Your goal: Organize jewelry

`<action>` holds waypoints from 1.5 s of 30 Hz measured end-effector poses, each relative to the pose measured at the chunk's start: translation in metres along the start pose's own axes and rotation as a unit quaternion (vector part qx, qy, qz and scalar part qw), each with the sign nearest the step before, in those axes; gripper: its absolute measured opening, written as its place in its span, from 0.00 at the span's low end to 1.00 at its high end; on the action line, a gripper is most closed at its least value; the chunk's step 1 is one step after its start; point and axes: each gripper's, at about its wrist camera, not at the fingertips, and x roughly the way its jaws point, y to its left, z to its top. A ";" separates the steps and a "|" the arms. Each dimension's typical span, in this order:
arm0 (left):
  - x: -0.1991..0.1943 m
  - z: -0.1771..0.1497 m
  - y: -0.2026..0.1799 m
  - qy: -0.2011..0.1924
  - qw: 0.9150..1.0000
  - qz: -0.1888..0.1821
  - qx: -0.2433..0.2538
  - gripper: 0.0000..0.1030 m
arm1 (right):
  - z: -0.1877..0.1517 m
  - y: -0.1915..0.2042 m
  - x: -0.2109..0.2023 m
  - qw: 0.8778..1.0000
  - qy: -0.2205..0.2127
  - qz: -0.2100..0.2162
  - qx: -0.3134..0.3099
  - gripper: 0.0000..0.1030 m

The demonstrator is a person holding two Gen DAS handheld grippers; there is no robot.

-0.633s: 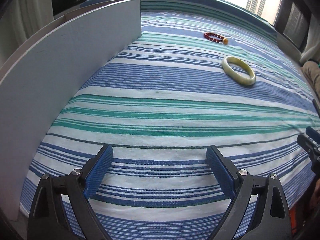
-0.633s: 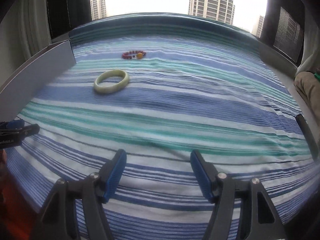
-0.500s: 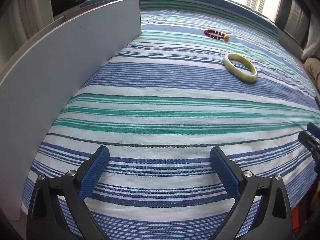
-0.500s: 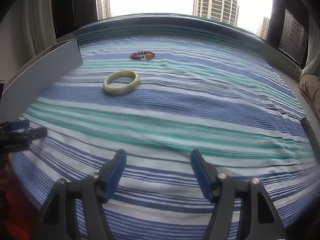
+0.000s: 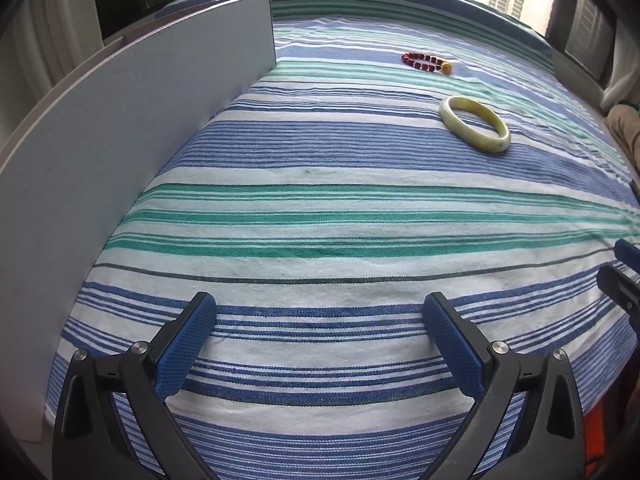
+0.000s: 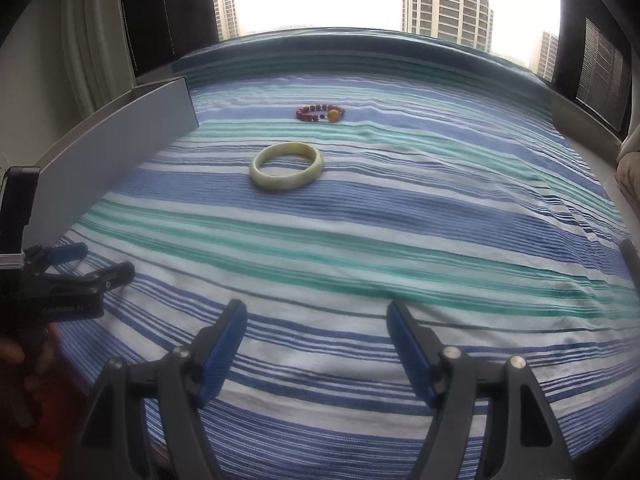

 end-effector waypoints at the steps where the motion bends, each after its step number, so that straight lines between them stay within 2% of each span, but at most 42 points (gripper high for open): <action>1: 0.001 0.002 0.000 0.005 1.000 -0.002 0.003 1.00 | 0.000 -0.001 0.001 1.000 0.002 0.001 0.002 0.72; 6: 0.002 0.015 -0.004 0.057 0.998 -0.020 0.031 0.99 | -0.001 -0.007 0.002 1.000 0.006 0.006 0.011 0.72; 8: -0.008 0.026 -0.005 0.044 0.998 -0.034 0.035 0.99 | -0.001 -0.010 0.000 1.000 0.005 0.006 0.011 0.72; 12: -0.026 0.068 -0.010 0.021 0.995 -0.099 0.025 0.99 | -0.004 -0.016 -0.005 1.000 0.003 0.005 0.019 0.72; 15: -0.022 0.102 -0.026 0.012 0.992 -0.125 0.024 0.99 | -0.006 -0.020 -0.008 1.000 0.003 0.006 0.024 0.72; 18: 0.006 0.128 -0.045 0.011 0.994 -0.107 0.027 0.99 | -0.007 -0.024 -0.014 1.000 -0.002 0.004 0.029 0.72; 21: 0.042 0.141 -0.060 0.026 0.996 -0.090 0.014 0.99 | -0.011 -0.027 -0.021 0.999 -0.005 0.002 0.033 0.72; 24: 0.069 0.144 -0.073 0.043 0.996 -0.075 0.008 0.98 | -0.017 -0.029 -0.028 0.999 -0.006 -0.002 0.039 0.72; 26: 0.080 0.143 -0.081 0.048 0.997 -0.053 0.017 0.95 | -0.023 -0.030 -0.029 0.999 -0.001 0.002 0.043 0.72; 29: 0.080 0.138 -0.086 0.034 0.999 -0.031 0.024 0.94 | -0.030 -0.030 -0.027 0.999 0.010 0.004 0.044 0.72; 31: 0.077 0.137 -0.086 0.028 0.999 -0.022 0.024 0.85 | -0.032 -0.029 -0.026 0.999 0.014 0.007 0.046 0.72; 33: 0.072 0.137 -0.082 0.020 0.999 -0.025 0.027 0.60 | -0.032 -0.029 -0.025 0.999 0.015 0.010 0.047 0.72; 34: 0.069 0.137 -0.080 0.018 0.999 -0.028 0.029 0.51 | -0.031 -0.029 -0.024 0.999 0.014 0.011 0.047 0.72; 35: 0.067 0.137 -0.079 0.018 0.999 -0.030 0.033 0.27 | -0.030 -0.029 -0.025 0.999 0.012 0.012 0.047 0.72; 36: 0.066 0.137 -0.078 0.020 0.998 -0.036 0.036 0.10 | -0.028 -0.028 -0.025 0.999 0.010 0.014 0.047 0.72; 41: 0.056 0.129 -0.061 0.035 0.997 -0.062 0.033 0.08 | -0.026 -0.021 -0.028 0.999 0.004 0.021 0.037 0.72; 45: 0.041 0.114 -0.035 0.033 0.997 -0.068 0.016 0.08 | -0.026 -0.023 -0.030 0.999 0.005 0.024 0.038 0.72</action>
